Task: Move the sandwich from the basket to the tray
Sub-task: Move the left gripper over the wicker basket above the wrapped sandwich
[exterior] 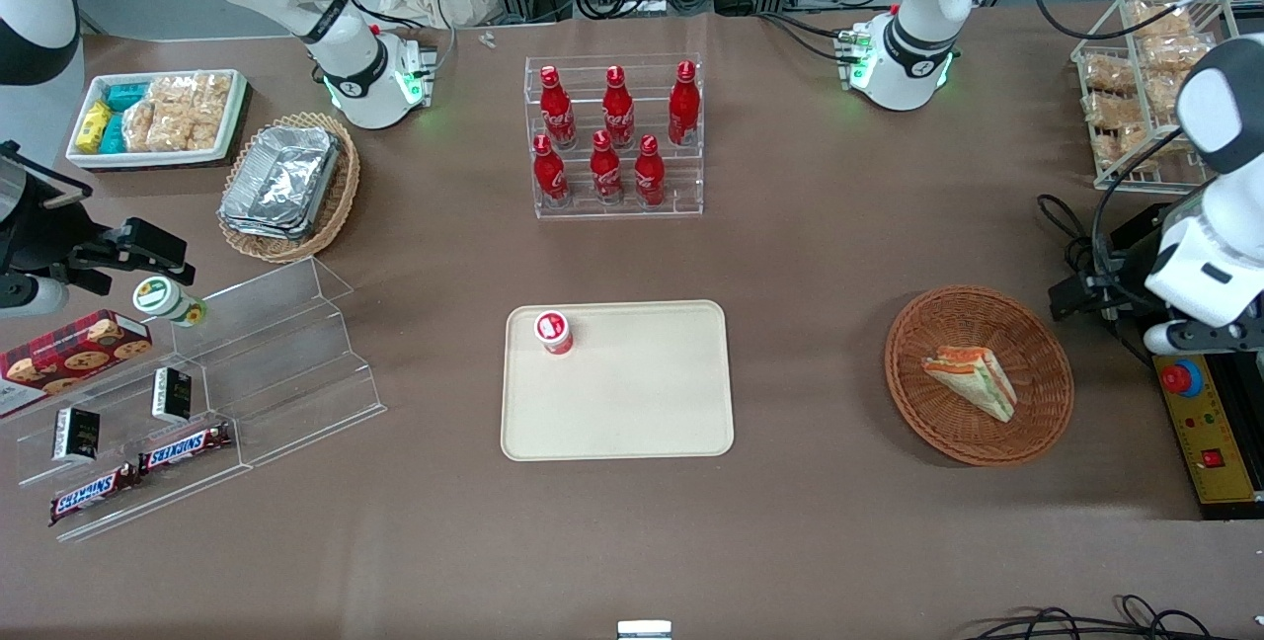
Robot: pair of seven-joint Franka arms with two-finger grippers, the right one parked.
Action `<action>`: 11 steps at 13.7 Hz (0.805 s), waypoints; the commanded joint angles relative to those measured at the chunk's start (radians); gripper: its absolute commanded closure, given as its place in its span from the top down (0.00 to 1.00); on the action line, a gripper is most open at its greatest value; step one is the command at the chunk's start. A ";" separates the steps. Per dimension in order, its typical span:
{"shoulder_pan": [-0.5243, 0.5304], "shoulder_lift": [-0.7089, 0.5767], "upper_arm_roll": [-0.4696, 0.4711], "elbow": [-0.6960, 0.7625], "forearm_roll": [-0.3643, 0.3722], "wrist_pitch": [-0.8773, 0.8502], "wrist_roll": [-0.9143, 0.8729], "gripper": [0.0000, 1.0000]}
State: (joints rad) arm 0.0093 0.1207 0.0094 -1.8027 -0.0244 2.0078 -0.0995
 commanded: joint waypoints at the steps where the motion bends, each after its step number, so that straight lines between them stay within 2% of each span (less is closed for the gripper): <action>1: -0.031 0.011 -0.002 -0.087 0.001 0.129 -0.197 0.99; 5: -0.032 0.066 -0.003 -0.084 0.037 0.140 -0.428 0.97; 11: -0.023 0.195 -0.002 -0.095 0.037 0.265 -0.706 0.97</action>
State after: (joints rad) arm -0.0137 0.2804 0.0070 -1.8849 -0.0128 2.2150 -0.7117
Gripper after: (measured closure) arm 0.031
